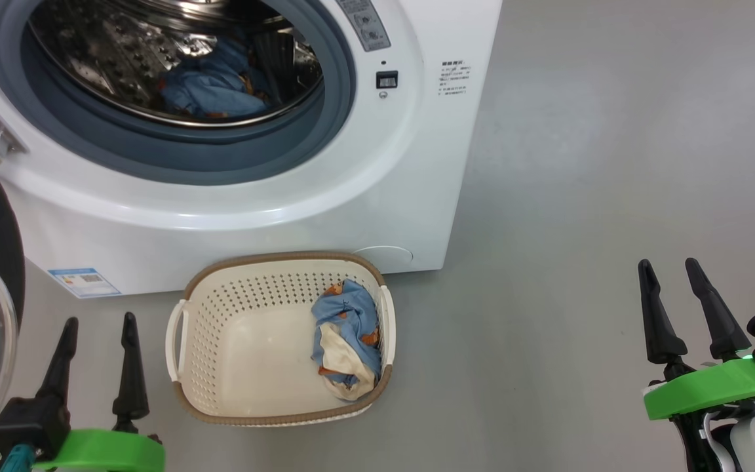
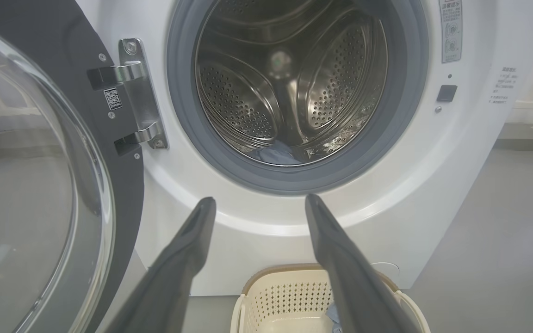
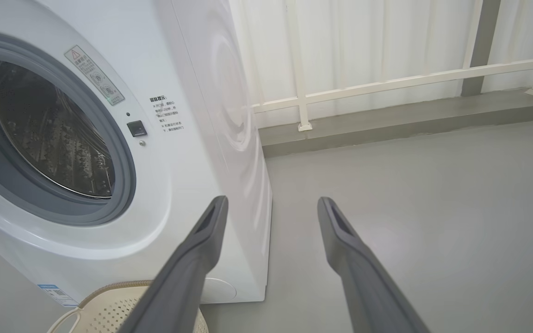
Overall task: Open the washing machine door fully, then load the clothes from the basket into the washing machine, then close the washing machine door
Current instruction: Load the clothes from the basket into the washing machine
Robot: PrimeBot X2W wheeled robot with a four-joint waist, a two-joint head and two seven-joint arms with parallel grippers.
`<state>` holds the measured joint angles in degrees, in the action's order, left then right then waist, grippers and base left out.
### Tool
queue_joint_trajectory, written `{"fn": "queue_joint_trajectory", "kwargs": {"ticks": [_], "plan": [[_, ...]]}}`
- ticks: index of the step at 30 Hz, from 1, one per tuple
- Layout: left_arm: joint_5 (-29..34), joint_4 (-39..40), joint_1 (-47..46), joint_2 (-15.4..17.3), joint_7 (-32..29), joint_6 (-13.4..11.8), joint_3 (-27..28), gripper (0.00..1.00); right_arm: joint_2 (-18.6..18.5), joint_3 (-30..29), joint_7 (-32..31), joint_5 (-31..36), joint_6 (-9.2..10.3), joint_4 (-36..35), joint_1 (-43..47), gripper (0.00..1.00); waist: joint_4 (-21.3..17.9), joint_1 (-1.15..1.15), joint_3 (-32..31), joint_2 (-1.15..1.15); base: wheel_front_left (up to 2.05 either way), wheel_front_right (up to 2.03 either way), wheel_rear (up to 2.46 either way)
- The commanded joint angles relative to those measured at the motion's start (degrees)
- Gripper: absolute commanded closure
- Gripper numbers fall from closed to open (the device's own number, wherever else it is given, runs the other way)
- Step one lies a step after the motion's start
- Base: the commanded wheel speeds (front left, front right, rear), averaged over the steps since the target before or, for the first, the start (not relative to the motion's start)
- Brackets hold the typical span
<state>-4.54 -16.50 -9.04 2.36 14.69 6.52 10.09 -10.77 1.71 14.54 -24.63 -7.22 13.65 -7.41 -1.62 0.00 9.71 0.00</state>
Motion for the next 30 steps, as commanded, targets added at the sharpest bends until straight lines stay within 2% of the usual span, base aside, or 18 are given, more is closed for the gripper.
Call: {"fn": "queue_joint_trajectory", "kwargs": {"ticks": [1,17,30], "plan": [[-0.6,2.1,0.4,0.7,0.3,-0.4,1.7,0.00,-1.1,0.9,0.5,0.6,-0.26,-1.3,0.4,0.00,0.2,0.00,-0.4,0.00,0.00,0.00,0.00],[-1.3,3.1,0.9,0.5,0.3,-1.1,0.8,0.00,-0.9,0.5,0.5,0.7,-0.26,-1.9,0.3,0.00,0.1,0.00,0.7,0.00,0.00,0.00,0.00],[-5.7,-2.5,-3.7,0.5,0.3,-0.9,-2.5,0.00,0.0,0.3,0.5,0.8,-0.26,-3.3,-3.1,0.00,-0.7,0.00,9.1,0.00,0.00,0.00,0.00]]}}
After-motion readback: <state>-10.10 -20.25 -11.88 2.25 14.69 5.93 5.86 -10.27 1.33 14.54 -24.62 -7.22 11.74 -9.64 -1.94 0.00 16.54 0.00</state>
